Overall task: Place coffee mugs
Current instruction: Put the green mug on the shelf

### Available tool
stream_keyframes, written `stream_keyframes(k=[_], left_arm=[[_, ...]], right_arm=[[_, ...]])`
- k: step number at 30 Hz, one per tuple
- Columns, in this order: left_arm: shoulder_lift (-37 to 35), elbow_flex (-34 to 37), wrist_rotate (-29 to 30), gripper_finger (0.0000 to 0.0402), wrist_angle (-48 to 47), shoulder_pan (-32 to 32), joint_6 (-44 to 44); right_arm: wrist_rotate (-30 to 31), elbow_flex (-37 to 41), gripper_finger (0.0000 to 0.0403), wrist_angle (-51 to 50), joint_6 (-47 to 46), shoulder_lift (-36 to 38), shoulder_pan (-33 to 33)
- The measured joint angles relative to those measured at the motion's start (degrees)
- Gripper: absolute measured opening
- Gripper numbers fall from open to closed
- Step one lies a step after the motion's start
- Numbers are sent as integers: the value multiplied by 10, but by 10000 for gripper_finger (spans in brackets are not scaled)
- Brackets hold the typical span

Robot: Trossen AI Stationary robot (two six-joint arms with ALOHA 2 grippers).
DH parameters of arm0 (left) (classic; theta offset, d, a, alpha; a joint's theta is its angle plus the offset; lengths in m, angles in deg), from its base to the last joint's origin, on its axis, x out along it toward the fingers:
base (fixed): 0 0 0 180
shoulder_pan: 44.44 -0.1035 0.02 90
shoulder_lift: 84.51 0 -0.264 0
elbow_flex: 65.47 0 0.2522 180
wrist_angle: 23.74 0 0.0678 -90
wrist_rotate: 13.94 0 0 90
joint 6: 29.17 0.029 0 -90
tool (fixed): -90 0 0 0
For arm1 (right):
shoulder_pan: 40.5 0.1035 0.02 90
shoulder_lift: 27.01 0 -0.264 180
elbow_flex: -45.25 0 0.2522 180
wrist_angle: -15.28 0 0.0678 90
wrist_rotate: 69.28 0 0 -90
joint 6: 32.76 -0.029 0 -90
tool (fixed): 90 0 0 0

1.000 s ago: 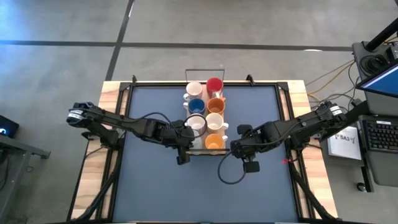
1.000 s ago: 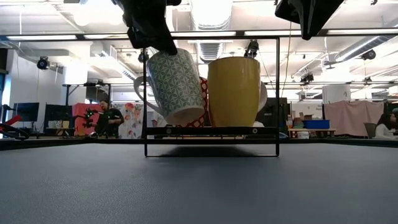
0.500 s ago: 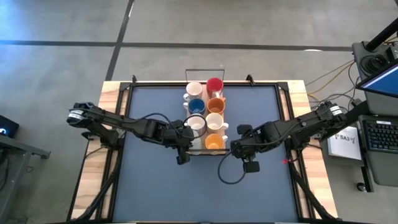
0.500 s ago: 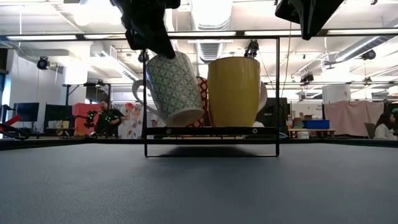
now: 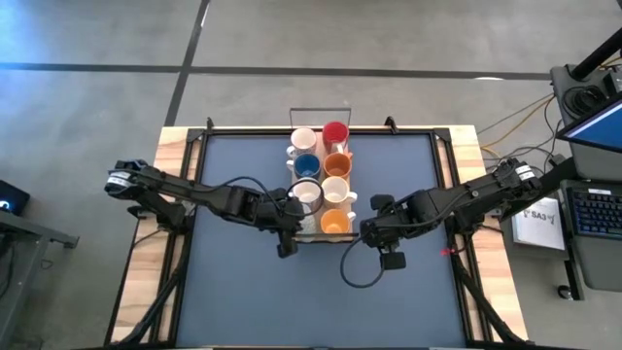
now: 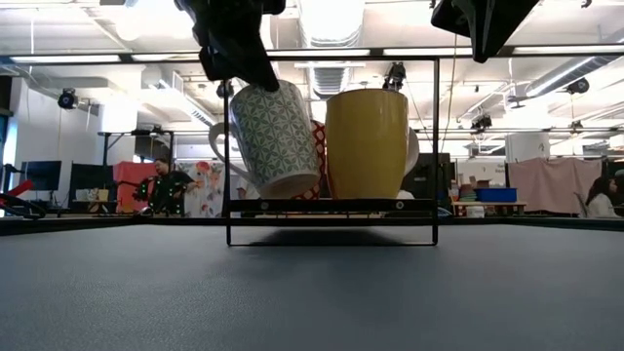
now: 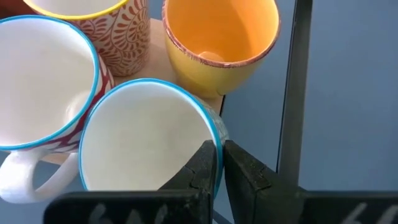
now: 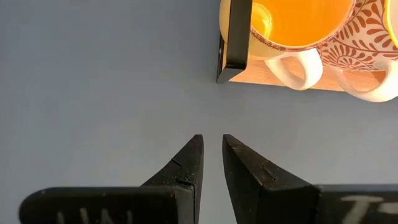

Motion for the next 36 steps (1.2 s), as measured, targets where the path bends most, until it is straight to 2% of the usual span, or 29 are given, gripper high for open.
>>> stream_keyframes(k=[15, 26, 36], left_arm=[[1, 1, -17, 63, 16, 0, -29], [1, 1, -24, 39, 29, 1, -38], [1, 1, -38, 36, 29, 2, -64]], right_arm=[[0, 0, 50, -2, 7, 0, 0], [0, 0, 50, -1, 10, 0, 0], [-1, 0, 50, -2, 11, 0, 0]])
